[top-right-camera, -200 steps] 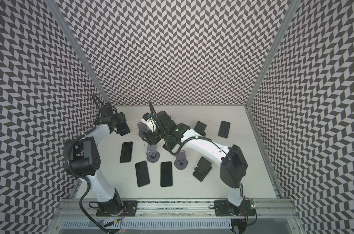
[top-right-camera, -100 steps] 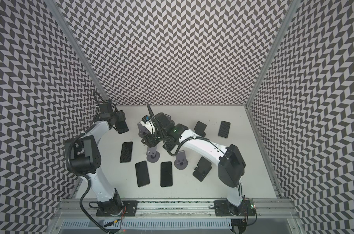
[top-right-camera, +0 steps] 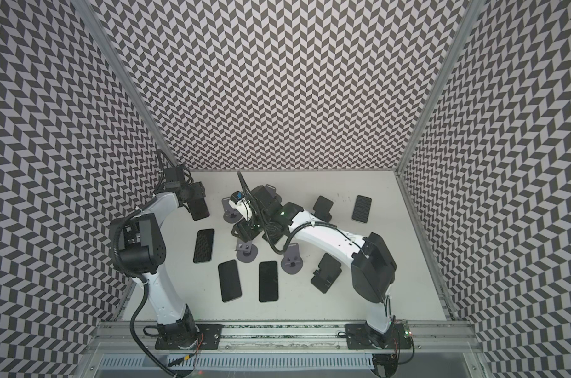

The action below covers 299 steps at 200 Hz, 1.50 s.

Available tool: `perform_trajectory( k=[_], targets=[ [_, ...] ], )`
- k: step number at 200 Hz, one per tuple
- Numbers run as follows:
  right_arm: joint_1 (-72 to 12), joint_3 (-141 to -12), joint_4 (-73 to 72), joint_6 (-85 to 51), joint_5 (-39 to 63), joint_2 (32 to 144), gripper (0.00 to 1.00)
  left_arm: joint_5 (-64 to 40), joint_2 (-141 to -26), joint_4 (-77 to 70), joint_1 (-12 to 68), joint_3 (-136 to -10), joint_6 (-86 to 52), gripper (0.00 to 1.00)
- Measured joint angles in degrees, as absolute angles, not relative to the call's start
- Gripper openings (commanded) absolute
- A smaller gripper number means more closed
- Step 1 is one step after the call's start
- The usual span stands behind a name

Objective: Remove the phone from the phone stand
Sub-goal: Place the phone at the top-left of the table.

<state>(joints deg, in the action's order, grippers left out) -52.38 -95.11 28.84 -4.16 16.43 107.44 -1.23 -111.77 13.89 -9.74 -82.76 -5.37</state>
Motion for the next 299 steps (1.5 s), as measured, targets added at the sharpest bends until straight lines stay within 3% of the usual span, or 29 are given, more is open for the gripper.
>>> perform_trajectory(
  k=[167, 299],
  targets=[
    [-49.6, -88.86, 27.97, -2.33, 16.4, 101.93, 0.66, -4.47, -122.89, 19.62, -6.98, -92.92, -4.54, 0.47],
    [-47.77, -88.86, 27.83, -2.39, 17.63, 101.93, 0.66, -6.55, -126.96, 21.47, -6.98, -93.43, -4.4, 0.53]
  ],
)
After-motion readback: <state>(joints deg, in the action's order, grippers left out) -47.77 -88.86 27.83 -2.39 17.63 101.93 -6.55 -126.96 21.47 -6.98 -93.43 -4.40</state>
